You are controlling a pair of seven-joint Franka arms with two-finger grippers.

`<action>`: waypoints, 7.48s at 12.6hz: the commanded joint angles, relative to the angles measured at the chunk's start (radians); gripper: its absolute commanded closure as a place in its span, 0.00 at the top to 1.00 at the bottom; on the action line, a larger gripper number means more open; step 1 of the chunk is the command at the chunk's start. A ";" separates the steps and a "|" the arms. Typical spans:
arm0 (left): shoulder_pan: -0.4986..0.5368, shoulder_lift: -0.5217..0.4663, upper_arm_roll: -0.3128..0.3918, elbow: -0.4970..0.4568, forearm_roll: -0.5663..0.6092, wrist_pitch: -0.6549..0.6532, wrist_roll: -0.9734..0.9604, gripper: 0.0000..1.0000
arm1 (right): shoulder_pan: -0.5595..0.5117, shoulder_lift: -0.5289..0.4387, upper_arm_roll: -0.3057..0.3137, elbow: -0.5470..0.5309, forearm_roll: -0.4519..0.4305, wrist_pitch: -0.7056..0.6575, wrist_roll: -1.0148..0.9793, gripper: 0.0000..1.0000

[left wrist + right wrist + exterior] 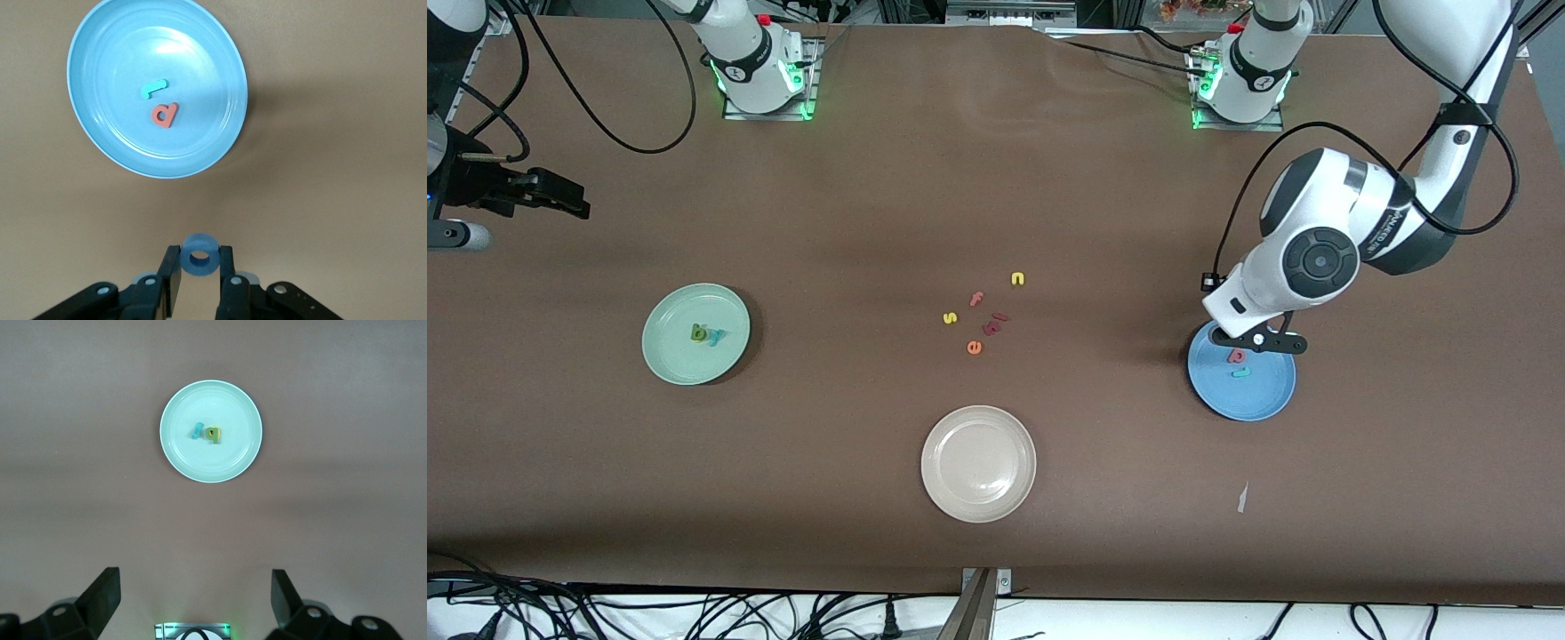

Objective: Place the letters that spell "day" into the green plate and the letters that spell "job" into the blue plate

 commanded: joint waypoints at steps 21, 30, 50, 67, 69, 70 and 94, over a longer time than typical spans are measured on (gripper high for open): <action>0.055 0.226 0.028 0.006 0.171 0.277 0.387 0.05 | -0.016 -0.006 0.006 0.012 0.007 -0.017 0.009 1.00; 0.058 0.116 0.019 0.015 0.134 0.263 0.370 1.00 | -0.016 -0.006 0.008 0.012 0.007 -0.018 0.009 1.00; 0.121 -0.157 -0.027 0.369 -0.142 -0.251 0.196 1.00 | 0.006 -0.003 0.035 0.012 0.007 -0.015 0.011 1.00; -0.333 -0.412 0.476 0.136 -0.237 -0.181 0.192 1.00 | 0.007 -0.005 0.060 0.018 0.007 -0.037 0.012 1.00; -0.333 -0.412 0.477 0.136 -0.236 -0.181 0.193 1.00 | 0.007 -0.005 0.060 0.018 0.007 -0.040 0.011 1.00; -0.331 -0.412 0.477 0.136 -0.236 -0.182 0.193 1.00 | 0.007 -0.006 0.060 0.018 0.007 -0.044 0.011 1.00; -0.330 -0.412 0.476 0.136 -0.236 -0.182 0.193 1.00 | 0.006 -0.015 0.058 0.046 0.005 -0.038 0.009 1.00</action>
